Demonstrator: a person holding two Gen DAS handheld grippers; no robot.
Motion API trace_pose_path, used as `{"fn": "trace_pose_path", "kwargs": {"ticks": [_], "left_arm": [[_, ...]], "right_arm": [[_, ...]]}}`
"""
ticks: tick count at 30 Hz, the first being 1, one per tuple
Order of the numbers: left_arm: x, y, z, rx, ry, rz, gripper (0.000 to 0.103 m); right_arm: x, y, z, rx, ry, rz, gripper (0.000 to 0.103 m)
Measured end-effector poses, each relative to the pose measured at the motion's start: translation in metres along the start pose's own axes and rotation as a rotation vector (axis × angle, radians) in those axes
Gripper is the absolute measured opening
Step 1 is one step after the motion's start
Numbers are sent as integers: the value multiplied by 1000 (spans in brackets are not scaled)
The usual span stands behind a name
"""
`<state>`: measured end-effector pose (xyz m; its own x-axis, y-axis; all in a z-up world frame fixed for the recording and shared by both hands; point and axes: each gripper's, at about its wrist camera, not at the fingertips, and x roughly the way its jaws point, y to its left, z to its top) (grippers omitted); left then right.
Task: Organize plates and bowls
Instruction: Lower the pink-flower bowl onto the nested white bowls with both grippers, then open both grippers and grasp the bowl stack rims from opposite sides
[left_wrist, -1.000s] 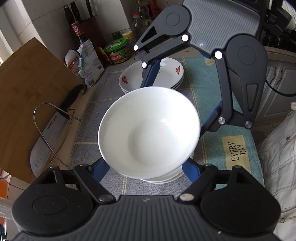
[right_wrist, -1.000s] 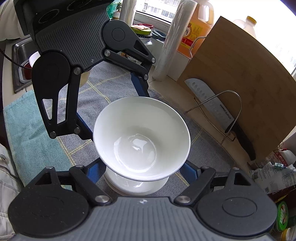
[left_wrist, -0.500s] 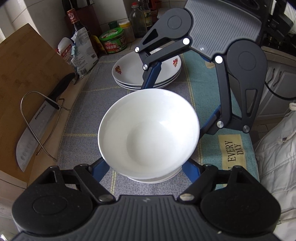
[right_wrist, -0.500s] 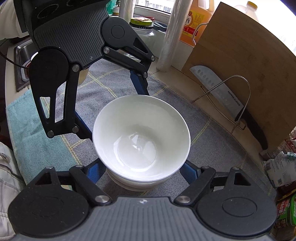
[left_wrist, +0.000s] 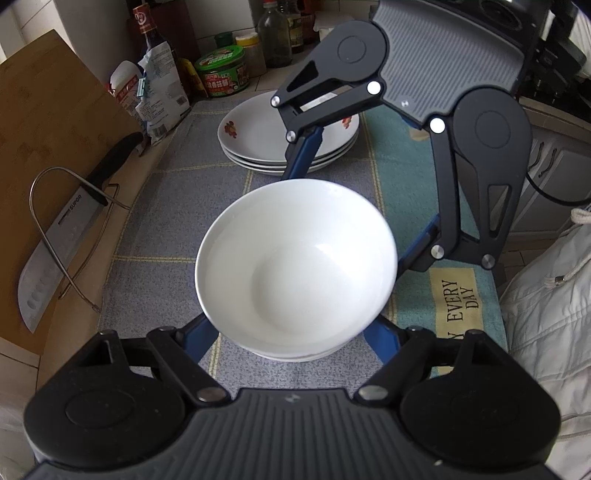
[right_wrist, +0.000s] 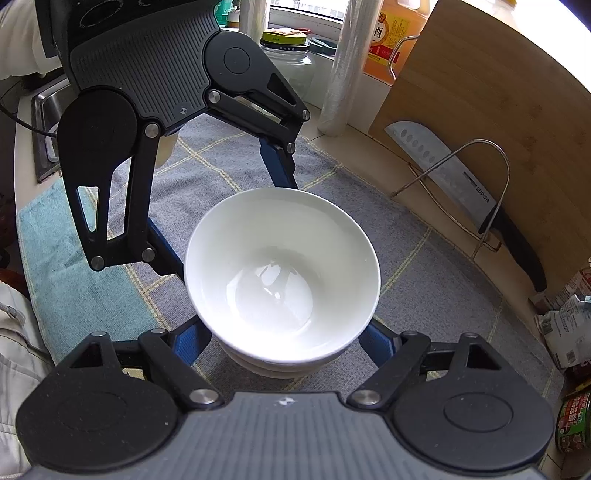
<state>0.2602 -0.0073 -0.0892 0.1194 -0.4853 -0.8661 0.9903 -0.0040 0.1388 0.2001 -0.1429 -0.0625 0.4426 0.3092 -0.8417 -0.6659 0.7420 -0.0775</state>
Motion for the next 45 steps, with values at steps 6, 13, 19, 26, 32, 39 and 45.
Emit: {"fn": "trace_pose_path", "kwargs": {"ticks": [6,13,19,26,32,39,45], "left_arm": [[1,2,1,-9,0,-9,86],[4,3,0,-21,5,-24,88],[-2,2,-4,-22,-11,11,90],[-19,-2,-4,-18,-41,45,90],[-34,-8,-3,-33,-102,32,95],[-24,-17,-6,-60,-87,-5,95],[-38,-17,-16,-194,-177,43,95]], "right_arm": [[2,-1,-1,17,-1,9,90],[5,4,-2,11,8,-7,92],[1,2,-4,21,-13,-40,103],[-15,2,-3,13,-60,-35,103],[-9,7,-5,11,-52,-11,103],[-7,8,-10,67,-58,-29,103],[-17,12,-18,140,-97,-95,103]]}}
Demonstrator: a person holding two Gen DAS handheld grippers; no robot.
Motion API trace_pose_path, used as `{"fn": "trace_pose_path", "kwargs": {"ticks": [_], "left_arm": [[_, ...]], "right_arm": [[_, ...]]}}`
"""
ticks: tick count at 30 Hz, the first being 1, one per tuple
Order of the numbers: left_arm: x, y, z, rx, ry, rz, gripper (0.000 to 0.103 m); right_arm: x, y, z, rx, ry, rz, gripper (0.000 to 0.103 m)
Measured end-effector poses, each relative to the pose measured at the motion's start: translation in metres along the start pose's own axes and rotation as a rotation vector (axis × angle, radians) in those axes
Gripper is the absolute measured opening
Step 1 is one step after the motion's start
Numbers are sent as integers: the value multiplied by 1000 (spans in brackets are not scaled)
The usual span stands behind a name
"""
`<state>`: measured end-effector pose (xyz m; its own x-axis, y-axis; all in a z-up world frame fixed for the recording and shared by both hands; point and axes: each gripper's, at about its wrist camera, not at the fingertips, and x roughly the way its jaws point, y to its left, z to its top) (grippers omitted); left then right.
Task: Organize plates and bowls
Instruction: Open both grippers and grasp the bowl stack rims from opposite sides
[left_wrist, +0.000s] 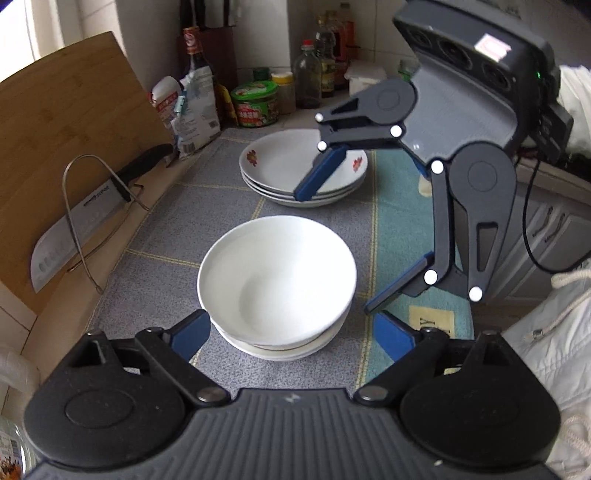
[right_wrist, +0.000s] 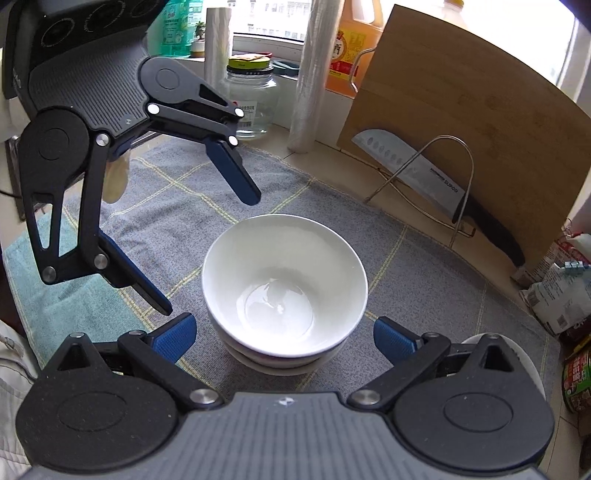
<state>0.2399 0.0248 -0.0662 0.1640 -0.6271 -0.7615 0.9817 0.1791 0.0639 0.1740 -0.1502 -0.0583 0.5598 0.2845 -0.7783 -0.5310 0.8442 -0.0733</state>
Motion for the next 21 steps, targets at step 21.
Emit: {"fn": "trace_pose_path", "kwargs": {"ticks": [21], "left_arm": [[14,-27,-41,-339,-39,281,100]], "right_arm": [[18,-16,-50,94,14,26,103]]}}
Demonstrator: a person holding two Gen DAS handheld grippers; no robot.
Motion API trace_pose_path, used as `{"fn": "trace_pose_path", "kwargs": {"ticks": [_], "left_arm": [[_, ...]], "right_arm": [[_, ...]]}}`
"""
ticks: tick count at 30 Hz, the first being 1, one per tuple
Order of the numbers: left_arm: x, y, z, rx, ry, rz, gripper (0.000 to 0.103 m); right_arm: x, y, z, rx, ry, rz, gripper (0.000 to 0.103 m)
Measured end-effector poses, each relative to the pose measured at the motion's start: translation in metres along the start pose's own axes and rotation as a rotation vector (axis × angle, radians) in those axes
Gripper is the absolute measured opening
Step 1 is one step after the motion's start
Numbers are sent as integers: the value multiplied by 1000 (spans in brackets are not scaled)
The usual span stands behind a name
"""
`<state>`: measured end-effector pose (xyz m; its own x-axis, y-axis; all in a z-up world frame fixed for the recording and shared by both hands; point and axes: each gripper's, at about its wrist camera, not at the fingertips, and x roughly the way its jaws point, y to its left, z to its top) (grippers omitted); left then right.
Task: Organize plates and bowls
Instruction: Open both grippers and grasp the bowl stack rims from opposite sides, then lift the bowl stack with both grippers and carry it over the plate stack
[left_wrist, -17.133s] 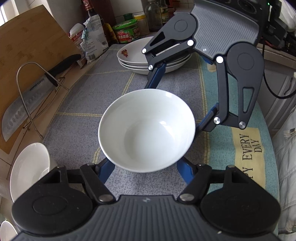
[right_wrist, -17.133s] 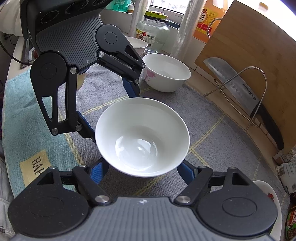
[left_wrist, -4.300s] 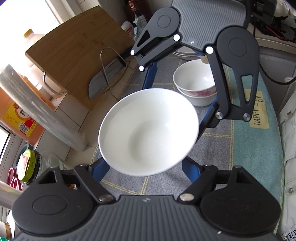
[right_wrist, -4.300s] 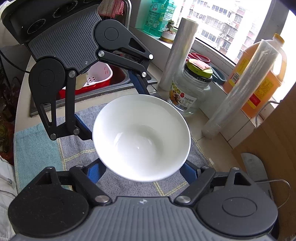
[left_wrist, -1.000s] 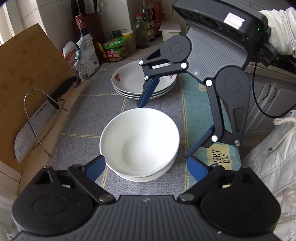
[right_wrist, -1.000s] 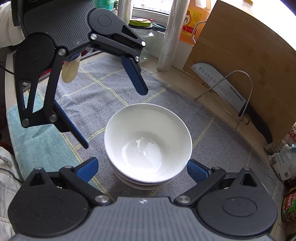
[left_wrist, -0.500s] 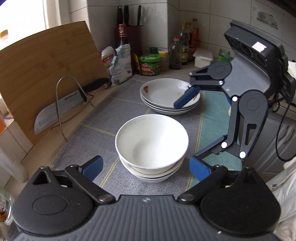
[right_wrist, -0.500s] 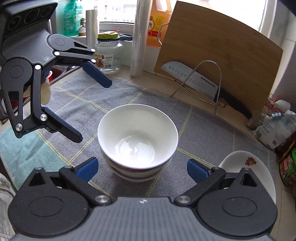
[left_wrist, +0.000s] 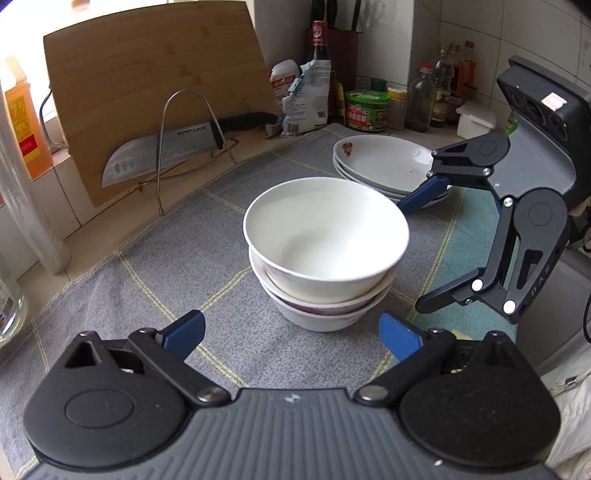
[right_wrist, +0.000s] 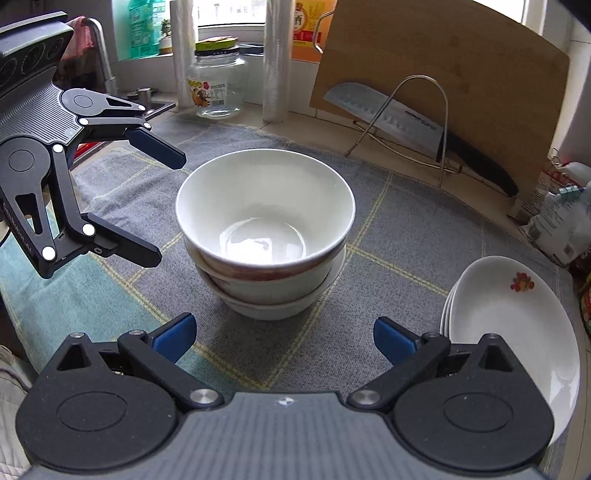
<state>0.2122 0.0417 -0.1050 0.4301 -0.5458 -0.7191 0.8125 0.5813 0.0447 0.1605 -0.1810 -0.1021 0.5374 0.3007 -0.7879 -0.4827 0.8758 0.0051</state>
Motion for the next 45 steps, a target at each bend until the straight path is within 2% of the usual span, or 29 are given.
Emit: {"fn": "trace_pose_path", "kwargs": {"ticks": [5,10,12,16,24,28,31,37,40,45], "left_arm": [[14,-21,-1,-104,50,94,100],[26,-39,-2,-161,102,181,100],[28,-43,-3,-152,123,188,100],[35,-47,-3,-65,166,190,100],[52,-37,1,122,177,102,97],[57,-30,3,191,172,40,86],[56,-26,4,235,156,-12,85],[56,-19,8,280,133,-92,84],[59,-15,12,292,124,-134,78],[64,-13,18,317,121,-167,78]], "right_arm": [[7,-30,-2,-82,0,127,103],[5,-44,2,-183,-15,183,103],[4,-44,5,-232,-22,190,103],[13,-40,11,-334,-13,211,103],[31,-30,17,-469,37,220,103],[37,-25,22,-523,52,224,102],[43,-24,27,-535,63,243,101],[50,-23,35,-540,70,281,96],[51,-22,37,-549,70,282,93],[54,-24,39,-554,81,301,91]]}}
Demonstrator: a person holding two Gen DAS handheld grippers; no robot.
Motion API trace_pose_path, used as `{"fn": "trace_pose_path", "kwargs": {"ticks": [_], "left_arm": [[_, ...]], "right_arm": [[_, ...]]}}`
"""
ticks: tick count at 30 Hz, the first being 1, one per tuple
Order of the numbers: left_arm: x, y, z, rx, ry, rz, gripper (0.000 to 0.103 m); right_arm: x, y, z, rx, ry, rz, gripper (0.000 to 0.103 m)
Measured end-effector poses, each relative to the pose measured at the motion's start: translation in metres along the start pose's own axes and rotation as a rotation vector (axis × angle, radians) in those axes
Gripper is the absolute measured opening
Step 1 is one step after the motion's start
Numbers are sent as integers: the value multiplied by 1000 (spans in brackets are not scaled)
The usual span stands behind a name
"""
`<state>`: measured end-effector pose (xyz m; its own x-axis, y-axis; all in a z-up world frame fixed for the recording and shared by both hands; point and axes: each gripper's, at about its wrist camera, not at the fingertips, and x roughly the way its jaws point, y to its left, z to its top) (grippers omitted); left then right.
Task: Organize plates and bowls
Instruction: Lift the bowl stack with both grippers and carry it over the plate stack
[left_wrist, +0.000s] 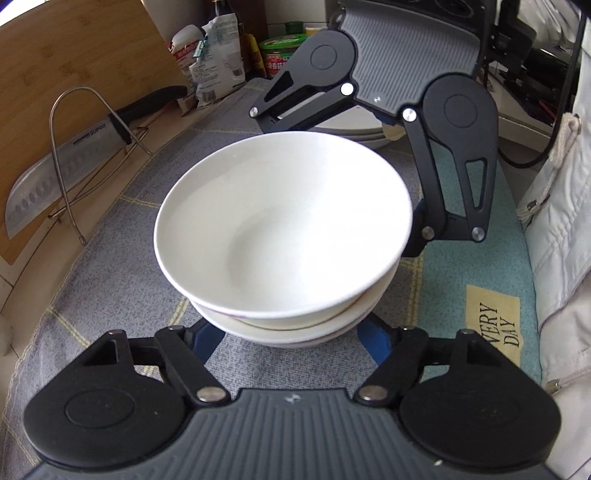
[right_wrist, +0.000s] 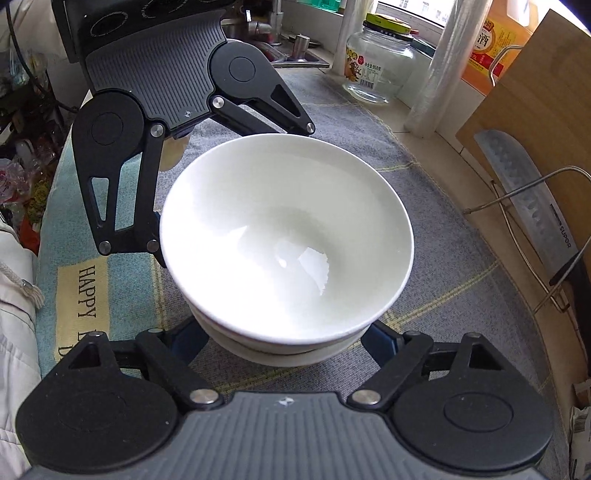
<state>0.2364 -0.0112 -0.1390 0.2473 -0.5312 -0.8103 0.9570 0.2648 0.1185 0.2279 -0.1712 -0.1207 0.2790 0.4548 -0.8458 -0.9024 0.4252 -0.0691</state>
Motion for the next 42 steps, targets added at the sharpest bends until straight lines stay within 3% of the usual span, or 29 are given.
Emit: {"fn": "trace_pose_path", "kwargs": {"ticks": [12,23,42], "left_arm": [[8,19,1,-2,8,-83,78],[6,20,-4,0,-5,-100,78],[-9,-10,20,3,27,5,78]], "right_arm": [[9,-11,4,30,10,38,91],[6,-1,8,46,36,-6,89],[-33,6,-6,-14,-30,-16,90]]}}
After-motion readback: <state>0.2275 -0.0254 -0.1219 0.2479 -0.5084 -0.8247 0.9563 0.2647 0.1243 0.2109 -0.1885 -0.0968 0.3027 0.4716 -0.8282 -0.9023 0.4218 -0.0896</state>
